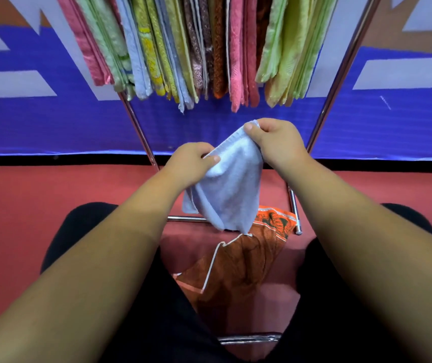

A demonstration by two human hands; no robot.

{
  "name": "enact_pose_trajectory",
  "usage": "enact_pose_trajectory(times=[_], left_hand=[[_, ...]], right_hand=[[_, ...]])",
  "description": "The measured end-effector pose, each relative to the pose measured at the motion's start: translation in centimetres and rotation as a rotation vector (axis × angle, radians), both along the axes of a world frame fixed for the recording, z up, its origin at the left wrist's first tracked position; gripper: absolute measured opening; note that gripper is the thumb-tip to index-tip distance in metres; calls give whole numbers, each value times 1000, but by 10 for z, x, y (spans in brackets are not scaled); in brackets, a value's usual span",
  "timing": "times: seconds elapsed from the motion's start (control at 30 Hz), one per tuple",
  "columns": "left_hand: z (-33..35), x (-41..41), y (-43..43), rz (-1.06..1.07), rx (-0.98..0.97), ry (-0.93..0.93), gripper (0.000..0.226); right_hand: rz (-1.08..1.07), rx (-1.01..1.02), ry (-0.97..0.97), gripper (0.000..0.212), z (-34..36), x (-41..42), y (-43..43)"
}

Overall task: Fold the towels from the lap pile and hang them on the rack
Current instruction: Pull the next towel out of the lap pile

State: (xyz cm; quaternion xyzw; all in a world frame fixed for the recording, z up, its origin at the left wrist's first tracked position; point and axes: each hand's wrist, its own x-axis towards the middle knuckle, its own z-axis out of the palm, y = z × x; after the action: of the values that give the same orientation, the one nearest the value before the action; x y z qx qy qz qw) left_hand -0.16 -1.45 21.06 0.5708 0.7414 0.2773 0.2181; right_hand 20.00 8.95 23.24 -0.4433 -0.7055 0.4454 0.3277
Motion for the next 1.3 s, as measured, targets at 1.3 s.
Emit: enact_pose_trajectory(times=[1.3], left_hand=[[375,-17,-65,325,373,-180,25]], right_hand=[[-298,-150,613,48,417,64,-46]])
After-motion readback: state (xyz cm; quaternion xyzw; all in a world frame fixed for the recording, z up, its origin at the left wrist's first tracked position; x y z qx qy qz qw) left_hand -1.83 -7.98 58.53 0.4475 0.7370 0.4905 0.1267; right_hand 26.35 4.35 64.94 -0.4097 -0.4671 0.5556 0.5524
